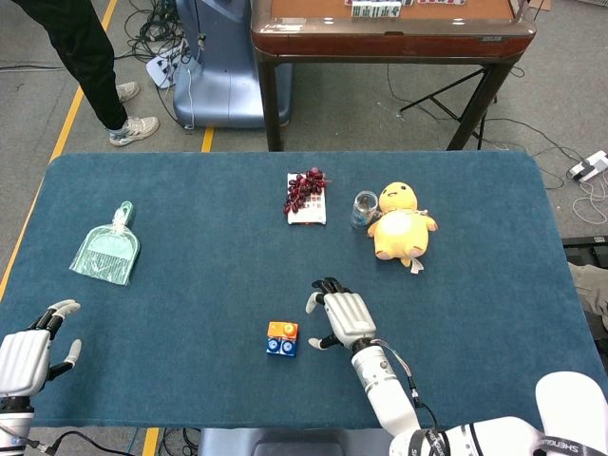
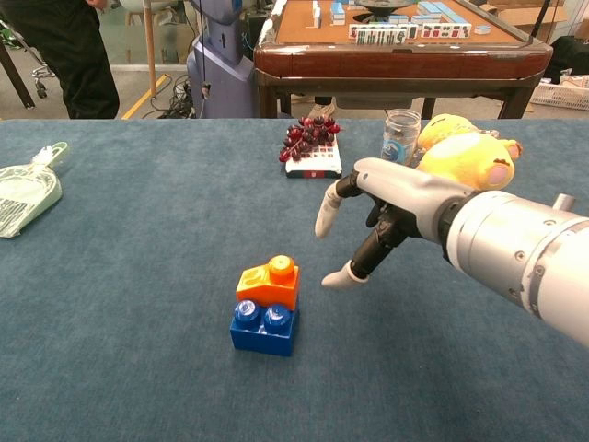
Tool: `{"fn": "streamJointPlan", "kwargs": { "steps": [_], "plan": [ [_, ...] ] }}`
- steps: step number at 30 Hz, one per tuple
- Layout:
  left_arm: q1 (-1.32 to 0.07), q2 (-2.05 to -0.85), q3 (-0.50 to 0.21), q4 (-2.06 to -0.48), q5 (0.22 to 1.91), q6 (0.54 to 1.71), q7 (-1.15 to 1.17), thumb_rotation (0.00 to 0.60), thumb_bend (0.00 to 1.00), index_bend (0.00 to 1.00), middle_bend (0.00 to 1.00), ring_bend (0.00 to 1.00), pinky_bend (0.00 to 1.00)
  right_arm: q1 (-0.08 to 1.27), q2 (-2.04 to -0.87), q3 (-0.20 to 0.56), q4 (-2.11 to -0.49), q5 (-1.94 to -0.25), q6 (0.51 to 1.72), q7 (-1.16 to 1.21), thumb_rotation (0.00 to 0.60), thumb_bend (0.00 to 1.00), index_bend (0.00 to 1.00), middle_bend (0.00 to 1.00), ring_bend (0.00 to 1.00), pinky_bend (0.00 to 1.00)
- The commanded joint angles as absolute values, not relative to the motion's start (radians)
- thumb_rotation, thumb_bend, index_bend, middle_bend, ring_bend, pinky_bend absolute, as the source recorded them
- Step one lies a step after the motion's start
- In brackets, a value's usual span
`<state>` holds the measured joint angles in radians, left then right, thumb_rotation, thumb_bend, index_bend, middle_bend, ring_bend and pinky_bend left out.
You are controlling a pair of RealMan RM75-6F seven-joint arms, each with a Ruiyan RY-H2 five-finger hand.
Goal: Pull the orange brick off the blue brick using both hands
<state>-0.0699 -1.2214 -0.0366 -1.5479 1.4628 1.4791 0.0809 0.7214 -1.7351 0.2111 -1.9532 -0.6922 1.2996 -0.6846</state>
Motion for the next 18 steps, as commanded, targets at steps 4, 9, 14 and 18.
{"fn": "streamJointPlan", "kwargs": {
  "steps": [4,9,14,18],
  "plan": [
    [-0.069,-1.225,-0.035,-1.542,1.462,1.478,0.076,0.6,0.41,0.3,0.23,0.38,0.64,0.734,-1.764,0.21,-1.924,-0.709,1.299,-0.689,0.6,0.0,0.2,0.12,0.04,0.2],
    [-0.071,-1.225,-0.037,-1.54,1.464,1.478,0.076,0.6,0.41,0.3,0.23,0.38,0.64,0.747,-1.788,0.218,-1.904,-0.7,1.287,-0.692,0.6,0.0,0.2,0.11,0.04,0.19],
    [-0.07,-1.226,-0.036,-1.538,1.462,1.475,0.071,0.6,0.41,0.3,0.23,0.38,0.64,0.761,-1.811,0.227,-1.882,-0.689,1.278,-0.699,0.6,0.0,0.2,0.11,0.04,0.19],
    [-0.069,-1.231,-0.033,-1.531,1.461,1.473,0.067,0.6,0.41,0.3,0.23,0.38,0.64,0.772,-1.83,0.232,-1.862,-0.678,1.272,-0.705,0.6,0.0,0.2,0.11,0.04,0.19]
  ]
}}
